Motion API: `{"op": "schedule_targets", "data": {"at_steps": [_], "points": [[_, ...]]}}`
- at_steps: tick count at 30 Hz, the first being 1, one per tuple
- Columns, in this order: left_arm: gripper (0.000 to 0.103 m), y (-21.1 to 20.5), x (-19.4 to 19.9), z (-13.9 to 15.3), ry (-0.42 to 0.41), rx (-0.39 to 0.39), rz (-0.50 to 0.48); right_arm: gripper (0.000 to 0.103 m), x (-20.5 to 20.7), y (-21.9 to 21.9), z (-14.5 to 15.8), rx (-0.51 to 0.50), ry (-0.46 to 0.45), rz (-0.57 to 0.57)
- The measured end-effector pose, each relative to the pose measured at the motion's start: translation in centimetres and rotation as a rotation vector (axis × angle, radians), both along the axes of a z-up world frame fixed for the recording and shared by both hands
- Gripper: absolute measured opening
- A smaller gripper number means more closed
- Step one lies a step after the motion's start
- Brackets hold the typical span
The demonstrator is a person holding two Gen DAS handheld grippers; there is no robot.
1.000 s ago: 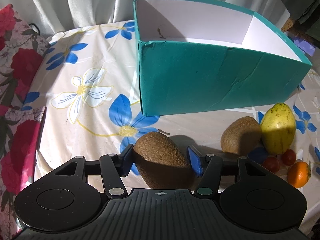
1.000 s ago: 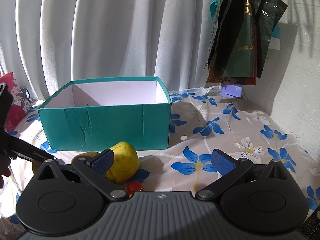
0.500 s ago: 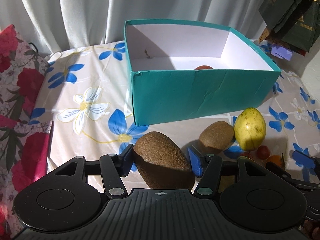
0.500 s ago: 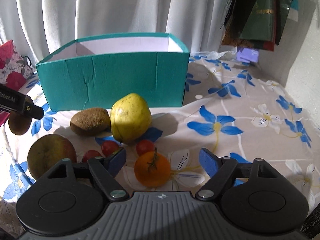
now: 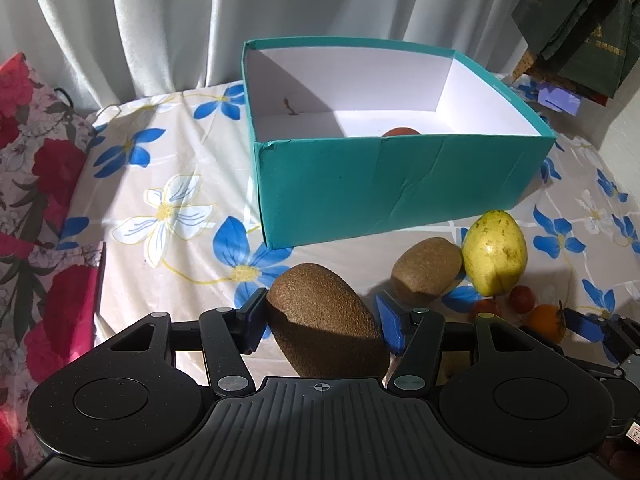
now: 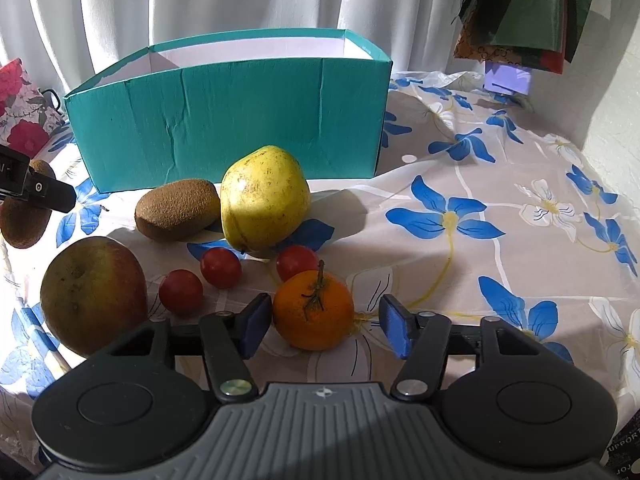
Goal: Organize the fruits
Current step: 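Grasp the orange tangerine with the right gripper while the left gripper holds the kiwi, then carry the kiwi into the box and open the left gripper while the right lifts the tangerine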
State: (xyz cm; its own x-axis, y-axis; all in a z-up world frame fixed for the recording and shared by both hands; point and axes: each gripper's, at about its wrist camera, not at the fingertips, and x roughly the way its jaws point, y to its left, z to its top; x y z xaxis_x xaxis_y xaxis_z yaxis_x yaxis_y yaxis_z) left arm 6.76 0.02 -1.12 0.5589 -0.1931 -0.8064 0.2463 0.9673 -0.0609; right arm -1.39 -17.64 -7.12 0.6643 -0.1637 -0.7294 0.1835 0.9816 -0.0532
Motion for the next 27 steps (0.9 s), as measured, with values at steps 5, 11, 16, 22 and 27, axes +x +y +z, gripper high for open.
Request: {"op": "schedule_targets", "data": {"at_steps": [5, 11, 16, 22, 27], "points": [[0.062, -0.2, -0.1, 0.2, -0.008, 0.013, -0.003, 0.052, 0.2, 0.1, -0.2, 0.004, -0.004, 0.006], [0.062, -0.5, -0.3, 0.6, -0.022, 0.032, -0.013, 0.041, 0.1, 0.2, -0.1, 0.009, -0.020, 0.016], [0.062, -1.0, -0.4, 1.2, -0.047, 0.038, -0.027, 0.041, -0.3, -0.2, 0.9, 0.001, -0.051, -0.009], [0.062, -2.0, -0.1, 2.2, -0.079, 0.039, -0.055, 0.041, -0.8, -0.8, 2.2, -0.008, -0.094, -0.043], [0.062, -2.6, 0.0, 2.7, -0.094, 0.036, -0.072, 0.041, -1.2, -0.8, 3.3, -0.013, -0.127, -0.059]]}}
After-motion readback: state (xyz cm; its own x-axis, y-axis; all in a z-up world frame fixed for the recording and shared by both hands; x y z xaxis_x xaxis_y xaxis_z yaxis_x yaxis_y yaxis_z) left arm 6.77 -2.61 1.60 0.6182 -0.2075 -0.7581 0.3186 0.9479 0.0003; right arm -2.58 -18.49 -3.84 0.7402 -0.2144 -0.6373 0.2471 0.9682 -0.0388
